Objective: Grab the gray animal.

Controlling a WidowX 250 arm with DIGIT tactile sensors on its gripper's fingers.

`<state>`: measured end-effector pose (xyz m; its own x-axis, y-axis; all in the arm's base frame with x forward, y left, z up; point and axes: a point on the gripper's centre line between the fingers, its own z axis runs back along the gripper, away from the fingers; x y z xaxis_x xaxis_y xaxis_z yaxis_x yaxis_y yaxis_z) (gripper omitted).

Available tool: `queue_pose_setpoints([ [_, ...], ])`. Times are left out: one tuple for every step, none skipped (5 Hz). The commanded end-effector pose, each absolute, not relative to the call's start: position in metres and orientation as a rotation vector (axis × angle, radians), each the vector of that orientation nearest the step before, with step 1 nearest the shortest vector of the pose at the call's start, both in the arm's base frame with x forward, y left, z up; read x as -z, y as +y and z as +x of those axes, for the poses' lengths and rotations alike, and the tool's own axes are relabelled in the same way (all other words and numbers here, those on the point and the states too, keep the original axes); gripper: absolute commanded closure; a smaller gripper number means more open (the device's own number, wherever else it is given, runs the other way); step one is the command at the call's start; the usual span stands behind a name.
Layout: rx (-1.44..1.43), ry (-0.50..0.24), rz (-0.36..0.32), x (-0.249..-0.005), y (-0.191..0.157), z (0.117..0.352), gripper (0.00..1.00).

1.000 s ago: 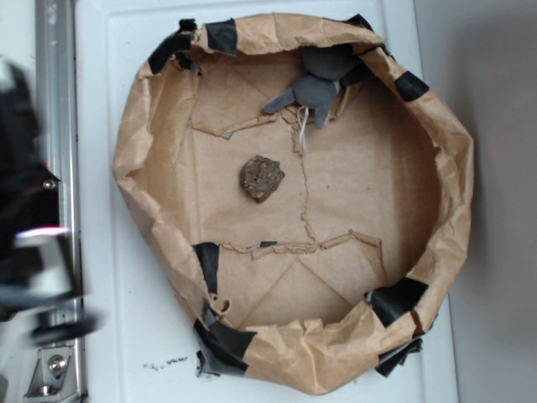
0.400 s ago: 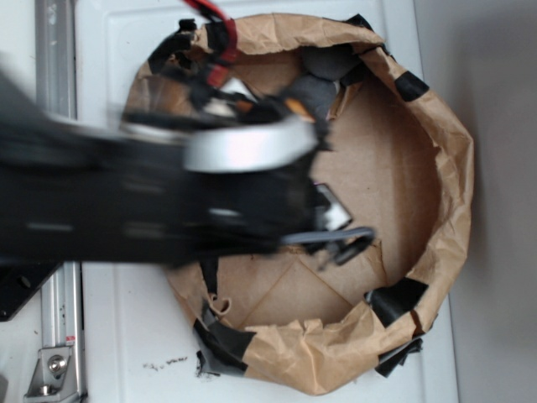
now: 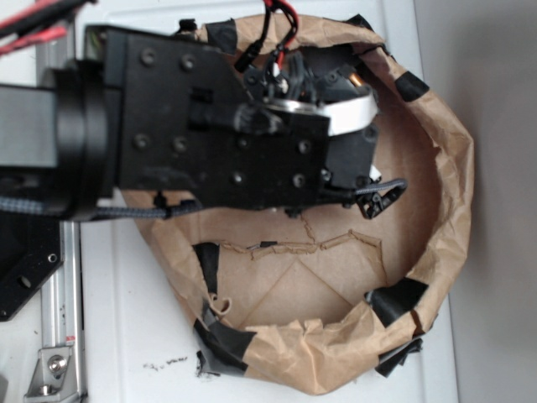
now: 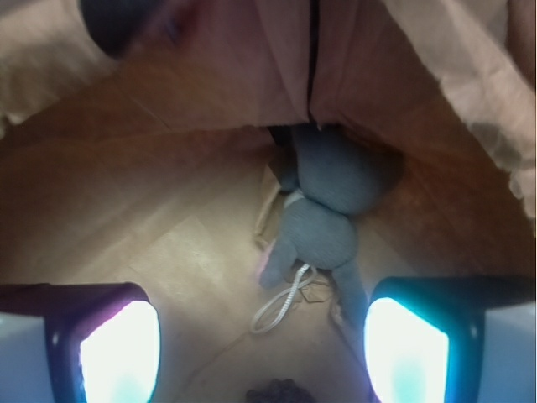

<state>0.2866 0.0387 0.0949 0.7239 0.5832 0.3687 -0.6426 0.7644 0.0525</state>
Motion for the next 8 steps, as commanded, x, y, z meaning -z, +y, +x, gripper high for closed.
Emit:
queue_pose_setpoints([
  [-0.715,-0.408,0.160,-0.115,0.051,0.292,0.00],
  [-0.799,-0.457,0.210,-0.074,0.086,0.305,0.00],
  [-0.826,-0.456,0.247,-0.059,0.111,0.306,0.00],
  [-0.874,-0.489,0.289,-0.059,0.135,0.294,0.00],
  [-0.870,-0.528,0.320,-0.060,0.142,0.296,0.00],
  [-0.799,-0.572,0.391,-0.050,0.139,0.310,0.00],
  [-0.744,-0.555,0.422,-0.042,0.138,0.314,0.00],
  [-0.734,-0.520,0.406,-0.034,0.134,0.306,1.00],
])
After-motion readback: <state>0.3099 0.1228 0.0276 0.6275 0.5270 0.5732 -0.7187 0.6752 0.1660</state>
